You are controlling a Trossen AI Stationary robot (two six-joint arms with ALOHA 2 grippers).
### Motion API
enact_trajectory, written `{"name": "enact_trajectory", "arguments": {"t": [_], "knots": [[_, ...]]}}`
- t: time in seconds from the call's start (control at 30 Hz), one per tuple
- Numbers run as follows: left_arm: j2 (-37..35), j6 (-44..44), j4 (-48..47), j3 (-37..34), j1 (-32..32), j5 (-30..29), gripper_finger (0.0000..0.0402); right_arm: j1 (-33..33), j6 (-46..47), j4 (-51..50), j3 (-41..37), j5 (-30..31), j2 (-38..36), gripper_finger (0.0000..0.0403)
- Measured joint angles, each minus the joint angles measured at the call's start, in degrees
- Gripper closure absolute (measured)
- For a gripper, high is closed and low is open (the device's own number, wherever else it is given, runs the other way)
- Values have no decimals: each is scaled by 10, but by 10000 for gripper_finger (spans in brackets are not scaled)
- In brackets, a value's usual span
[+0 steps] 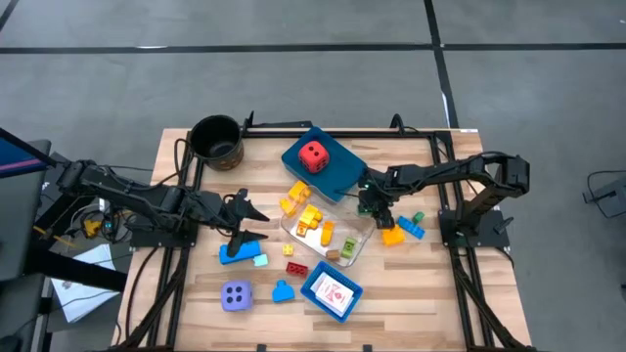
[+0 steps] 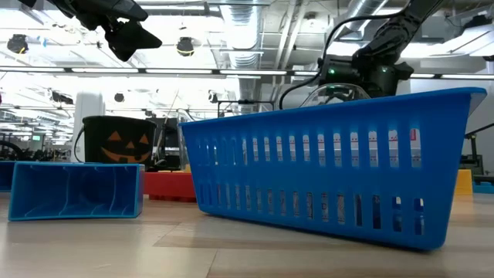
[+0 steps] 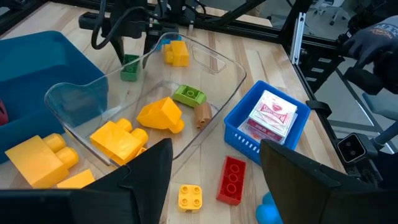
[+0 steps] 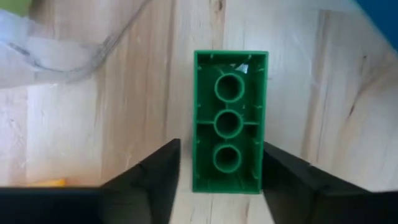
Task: Pick & Place Toys
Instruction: Put the green game piece block into the transparent bin
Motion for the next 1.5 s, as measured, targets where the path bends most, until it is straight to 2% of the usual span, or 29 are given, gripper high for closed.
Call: {"name": "enact_trajectory", "arguments": {"t": [0.13, 0.5, 0.83, 1.1, 1.2, 1.37, 1.5], "knots": [[0, 0, 0, 0, 0, 0, 165, -5, 6, -16, 2, 7, 0, 274], [0, 0, 0, 0, 0, 0, 165, -32, 52, -91, 0, 9, -21, 272], [0, 0, -1, 0, 0, 0, 165, -31, 131, -130, 0, 29, -170, 270], [0, 0, -1, 0, 0, 0, 165, -26, 205, -126, 0, 85, -313, 270], [0, 0, -1, 0, 0, 0, 165, -13, 249, -100, 0, 86, -345, 270], [0, 0, 0, 0, 0, 0, 165, 29, 325, -36, 0, 86, -354, 269], [0, -1, 0, 0, 0, 0, 165, 68, 371, 4, 1, 85, -324, 269]]}}
